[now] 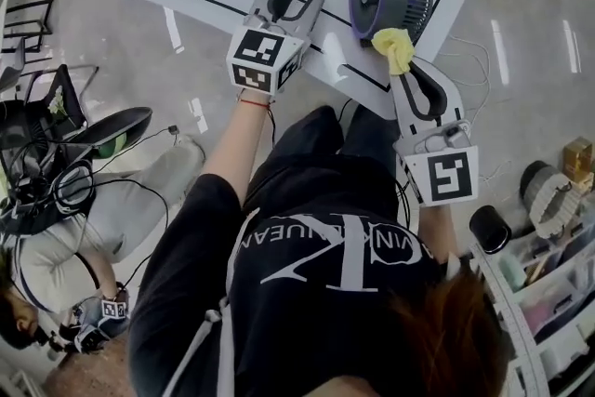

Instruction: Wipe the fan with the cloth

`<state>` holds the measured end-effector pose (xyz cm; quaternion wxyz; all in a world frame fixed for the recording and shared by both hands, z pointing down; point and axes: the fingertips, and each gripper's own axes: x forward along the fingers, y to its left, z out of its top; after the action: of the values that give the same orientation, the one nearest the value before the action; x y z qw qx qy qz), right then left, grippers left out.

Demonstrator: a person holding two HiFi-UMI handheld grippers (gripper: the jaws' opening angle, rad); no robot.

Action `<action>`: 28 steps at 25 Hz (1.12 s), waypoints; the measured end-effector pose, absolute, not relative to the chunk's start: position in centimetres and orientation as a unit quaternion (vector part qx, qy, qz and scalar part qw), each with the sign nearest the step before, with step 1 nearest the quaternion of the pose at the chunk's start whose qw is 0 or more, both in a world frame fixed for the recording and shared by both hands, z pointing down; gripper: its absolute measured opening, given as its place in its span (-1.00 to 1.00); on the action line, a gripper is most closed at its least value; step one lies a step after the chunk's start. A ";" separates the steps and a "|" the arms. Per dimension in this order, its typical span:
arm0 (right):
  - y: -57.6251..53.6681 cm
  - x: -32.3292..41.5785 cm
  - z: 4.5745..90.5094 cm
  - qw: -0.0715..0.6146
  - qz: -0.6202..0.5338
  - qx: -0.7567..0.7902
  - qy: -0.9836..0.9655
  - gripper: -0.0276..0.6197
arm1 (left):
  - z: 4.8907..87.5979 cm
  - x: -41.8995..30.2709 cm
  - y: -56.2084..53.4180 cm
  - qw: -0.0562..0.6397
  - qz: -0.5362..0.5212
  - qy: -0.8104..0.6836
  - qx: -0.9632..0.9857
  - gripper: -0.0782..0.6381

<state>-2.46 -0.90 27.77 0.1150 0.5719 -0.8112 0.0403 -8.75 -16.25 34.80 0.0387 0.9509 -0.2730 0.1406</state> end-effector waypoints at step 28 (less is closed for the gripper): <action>0.4 -1.3 36.7 0.026 0.297 0.697 -0.652 -0.76 | 34.6 -0.1 -16.7 0.029 0.151 0.087 0.984 -0.54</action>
<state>-1.26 0.35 36.66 0.0262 0.6965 -0.6525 0.2973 -0.10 -16.67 34.58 0.0288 0.9842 0.0871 0.1512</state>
